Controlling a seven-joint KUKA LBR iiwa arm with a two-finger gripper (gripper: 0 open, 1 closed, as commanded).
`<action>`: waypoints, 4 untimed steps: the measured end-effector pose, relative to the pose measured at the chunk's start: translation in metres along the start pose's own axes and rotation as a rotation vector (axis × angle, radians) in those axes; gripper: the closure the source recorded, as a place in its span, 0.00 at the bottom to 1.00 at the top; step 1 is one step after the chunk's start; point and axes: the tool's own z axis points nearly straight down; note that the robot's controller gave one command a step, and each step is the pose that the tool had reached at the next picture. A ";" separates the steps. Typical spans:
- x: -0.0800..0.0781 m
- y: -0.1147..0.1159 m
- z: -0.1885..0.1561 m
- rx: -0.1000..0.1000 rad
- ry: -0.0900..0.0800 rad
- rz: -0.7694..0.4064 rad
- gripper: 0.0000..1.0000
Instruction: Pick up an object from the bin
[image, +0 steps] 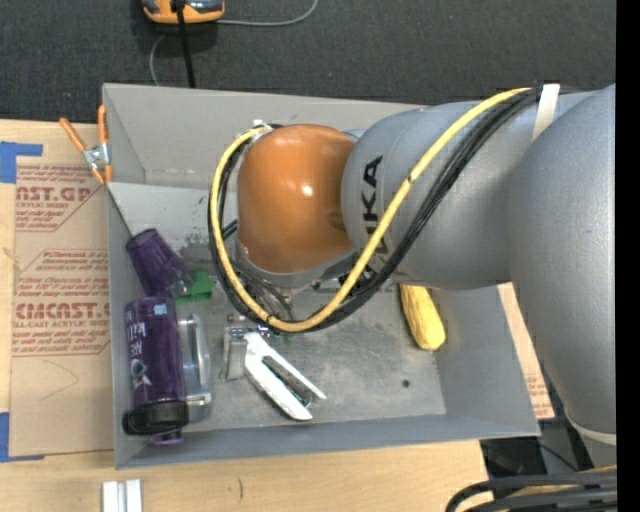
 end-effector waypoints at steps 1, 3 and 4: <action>-0.002 -0.001 -0.005 -0.002 -0.007 0.003 0.00; 0.039 -0.046 0.068 0.000 0.001 0.240 0.00; 0.041 -0.070 0.060 -0.003 -0.008 0.149 0.00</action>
Offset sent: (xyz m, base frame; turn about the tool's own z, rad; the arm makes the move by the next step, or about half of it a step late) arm -0.0408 -0.0670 -0.1267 0.1746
